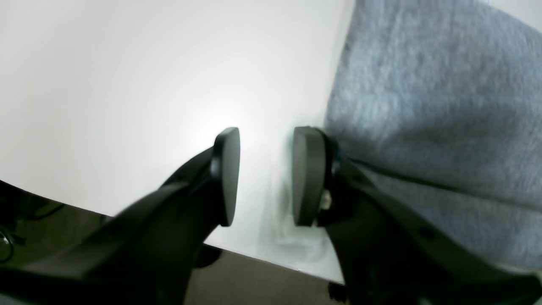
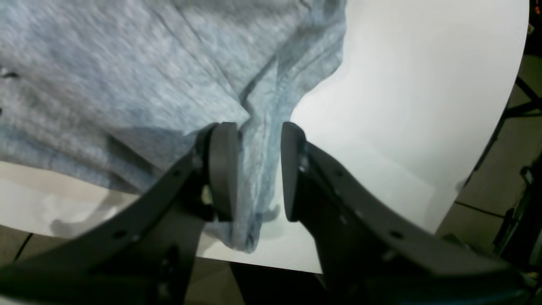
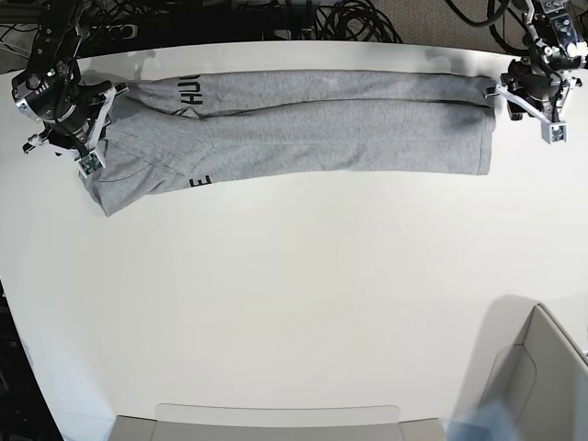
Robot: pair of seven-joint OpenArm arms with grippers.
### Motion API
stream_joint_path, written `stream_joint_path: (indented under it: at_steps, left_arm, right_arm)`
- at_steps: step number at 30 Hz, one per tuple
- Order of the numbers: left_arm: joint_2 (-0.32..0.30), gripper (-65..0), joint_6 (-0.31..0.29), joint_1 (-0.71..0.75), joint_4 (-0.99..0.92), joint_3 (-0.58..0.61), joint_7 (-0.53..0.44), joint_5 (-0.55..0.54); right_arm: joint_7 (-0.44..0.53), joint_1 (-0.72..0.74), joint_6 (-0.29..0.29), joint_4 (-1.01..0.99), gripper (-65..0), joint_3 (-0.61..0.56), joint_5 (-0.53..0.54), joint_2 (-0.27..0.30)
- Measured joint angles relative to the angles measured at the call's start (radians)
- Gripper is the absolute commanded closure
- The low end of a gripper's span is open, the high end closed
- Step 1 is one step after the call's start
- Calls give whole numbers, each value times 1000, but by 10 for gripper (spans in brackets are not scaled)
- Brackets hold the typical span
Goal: Fold the T-shirt properly
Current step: 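Lift the hem with both grippers and fold it up onto the folded shoulder edge, then lower the hem onto the folded edge and release with both grippers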
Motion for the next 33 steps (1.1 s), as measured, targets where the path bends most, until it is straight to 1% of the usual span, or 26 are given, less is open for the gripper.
stream_joint_path:
  at_steps: [2,3,5,8,10,12,14,18,20,22,25,27,28,29,31,33]
  left_arm:
    - [0,-243,4,0,29,-3,-3,1]
    - [0,-264,3,0,45,-3,-8,-2]
    - [0,-288,0,-2,63,-2,-15,-31]
    - [-6,-293,1,-2,56,-2,-12,-137]
    - [-38,-293,0,-1,54,1,35,-207]
    - [-70,-294,6,-23,40,14,44,-264]
    - [-96,-294,6,-63,-9,37,53,-276]
    - [-105,-294,7,-84,-125,98,60,-285]
    - [-117,-294,7,-72,-129,138,62,-282]
    - [-116,-294,7,-72,-129,147,61,-281]
    - [-117,-294,-1,-81,-164,154,53,-291]
    - [-117,-294,0,-89,-235,158,50,-290]
    - [-119,-294,0,-92,-278,167,39,-291]
    - [-121,-293,-11,-95,-308,188,-3,-309]
    - [-130,-292,-19,-130,-366,206,-11,-320]
    - [-132,-292,-16,-150,-432,216,-63,-325]
  right_arm:
    - [1,0,0,0,-177,0,-1,0]
    - [0,0,0,0,-177,-4,-1,0]
    - [0,0,0,0,-177,-6,1,-1]
    - [0,5,0,0,-177,-6,-2,0]
    - [1,10,0,0,-177,-6,1,0]
    - [0,14,0,0,-177,-6,0,0]
    - [0,13,0,0,-177,-6,-1,0]
    - [2,14,0,-15,-176,-6,0,0]
    - [5,17,0,-46,-176,-6,2,0]
    - [7,17,0,-74,-176,-6,0,0]
    - [66,11,0,-108,-176,-6,-6,0]
    - [89,11,0,-134,-176,-6,1,0]
    - [95,11,0,-148,-176,-6,0,0]
    - [94,11,0,-161,-176,-6,-1,0]
    - [93,11,0,-167,-176,-8,-2,1]
    - [90,11,0,-167,-176,-7,-7,6]
